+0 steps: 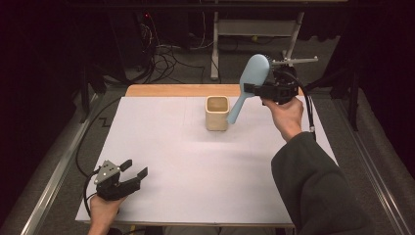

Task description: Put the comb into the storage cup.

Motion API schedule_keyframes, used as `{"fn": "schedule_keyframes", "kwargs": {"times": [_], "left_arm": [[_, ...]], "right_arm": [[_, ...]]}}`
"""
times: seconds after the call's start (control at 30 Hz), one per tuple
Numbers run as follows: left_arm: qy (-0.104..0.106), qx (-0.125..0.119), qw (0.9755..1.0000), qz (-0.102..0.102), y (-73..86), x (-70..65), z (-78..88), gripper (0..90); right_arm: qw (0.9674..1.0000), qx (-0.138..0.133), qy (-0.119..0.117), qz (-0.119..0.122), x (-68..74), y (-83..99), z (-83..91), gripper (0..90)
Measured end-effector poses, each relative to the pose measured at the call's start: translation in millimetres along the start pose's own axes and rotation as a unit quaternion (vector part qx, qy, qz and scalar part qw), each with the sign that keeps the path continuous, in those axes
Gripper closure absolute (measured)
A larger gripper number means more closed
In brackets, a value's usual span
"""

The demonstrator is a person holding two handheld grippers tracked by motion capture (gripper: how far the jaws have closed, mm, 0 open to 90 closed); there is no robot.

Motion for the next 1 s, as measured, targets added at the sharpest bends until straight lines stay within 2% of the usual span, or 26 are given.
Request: {"fn": "schedule_keyframes", "kwargs": {"times": [0.33, 1.0], "left_arm": [[0.0, -0.002, 1.0, 0.0, -0.5, 1.6, 1.6, 31.8], [0.001, -0.003, 1.0, -0.007, -0.8, 0.1, 3.1, 31.8]], "right_arm": [[1.0, -0.002, 0.003, -0.003, -1.7, -5.3, -9.0, 57.3], [0.9997, -0.009, 0.019, -0.006, -12.3, -11.9, -16.3, 57.3]]}}
Point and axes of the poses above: each handheld gripper's, and its own axes: z roughly backward along the jaws, y roughly out of its underside, x roughly to its left, the point moved 8 cm from there along -z, roughly forward along the jaws, and after that the axes turned 14 degrees about -y, right-handed, at the moved point
